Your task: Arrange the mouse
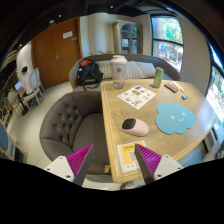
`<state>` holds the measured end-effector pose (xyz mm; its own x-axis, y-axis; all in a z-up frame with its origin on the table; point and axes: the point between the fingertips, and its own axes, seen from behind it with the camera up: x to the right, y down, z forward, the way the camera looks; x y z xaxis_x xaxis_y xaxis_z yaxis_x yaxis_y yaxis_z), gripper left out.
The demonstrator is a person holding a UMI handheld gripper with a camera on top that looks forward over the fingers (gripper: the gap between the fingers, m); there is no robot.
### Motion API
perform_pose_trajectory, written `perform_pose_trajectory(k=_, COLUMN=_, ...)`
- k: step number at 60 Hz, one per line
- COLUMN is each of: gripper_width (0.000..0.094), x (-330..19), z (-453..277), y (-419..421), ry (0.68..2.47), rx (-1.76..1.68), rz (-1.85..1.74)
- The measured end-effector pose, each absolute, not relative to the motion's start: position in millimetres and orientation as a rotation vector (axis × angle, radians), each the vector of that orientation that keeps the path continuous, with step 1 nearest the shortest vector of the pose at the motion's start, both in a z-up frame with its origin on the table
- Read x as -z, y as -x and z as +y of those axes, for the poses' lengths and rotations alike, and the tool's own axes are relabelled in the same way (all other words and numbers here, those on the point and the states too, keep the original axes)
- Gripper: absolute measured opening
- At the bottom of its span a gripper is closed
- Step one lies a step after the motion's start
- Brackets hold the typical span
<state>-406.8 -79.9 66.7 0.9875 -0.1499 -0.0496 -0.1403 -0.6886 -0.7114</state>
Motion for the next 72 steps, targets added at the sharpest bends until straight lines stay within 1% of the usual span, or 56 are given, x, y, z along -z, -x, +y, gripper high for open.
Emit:
perform_pose_trajectory(k=16, gripper_width=0.0851, x=-55.9, z=-87.2, y=379.3, ry=2.332, rx=0.051, rz=0.213)
perform_pose_trajectory(k=25, gripper_width=0.0847, x=-36.7, z=-82.8, y=344.6, ry=2.337, rx=0.088, rz=0.169)
perform_pose_trajectory(k=33, gripper_width=0.0850, x=-14.4, z=-59.7, y=316.0, ry=2.324, rx=0.087, rz=0.114)
perform_pose_trajectory(k=45, gripper_width=0.0847, x=15.0, z=-20.1, y=297.3, ry=2.309, rx=0.059, rz=-0.066)
perform_pose_trajectory(k=50, gripper_width=0.0841, x=14.8, z=2.0, y=296.3, ry=2.256, rx=-0.010, rz=-0.088)
perform_pose_trajectory(k=55, gripper_width=0.0847, x=16.3, z=17.1, y=300.0, ry=2.241, rx=-0.080, rz=-0.110)
perform_pose_trajectory(k=64, gripper_width=0.0838, x=13.8, z=49.2, y=297.5, ry=2.198, rx=-0.113, rz=-0.158)
perform_pose_trajectory(k=66, gripper_width=0.0826, x=13.4, z=55.0, y=298.0, ry=2.191, rx=-0.120, rz=-0.168)
perform_pose_trajectory(k=68, gripper_width=0.0789, x=13.7, z=61.3, y=297.7, ry=2.184, rx=-0.127, rz=-0.178)
perform_pose_trajectory(k=70, gripper_width=0.0720, x=14.3, z=66.2, y=298.6, ry=2.183, rx=-0.137, rz=-0.187)
perform_pose_trajectory(k=71, gripper_width=0.0668, x=14.9, z=67.8, y=299.4, ry=2.186, rx=-0.142, rz=-0.195)
perform_pose_trajectory(k=72, gripper_width=0.0656, x=14.2, z=69.1, y=299.9, ry=2.186, rx=-0.146, rz=-0.201)
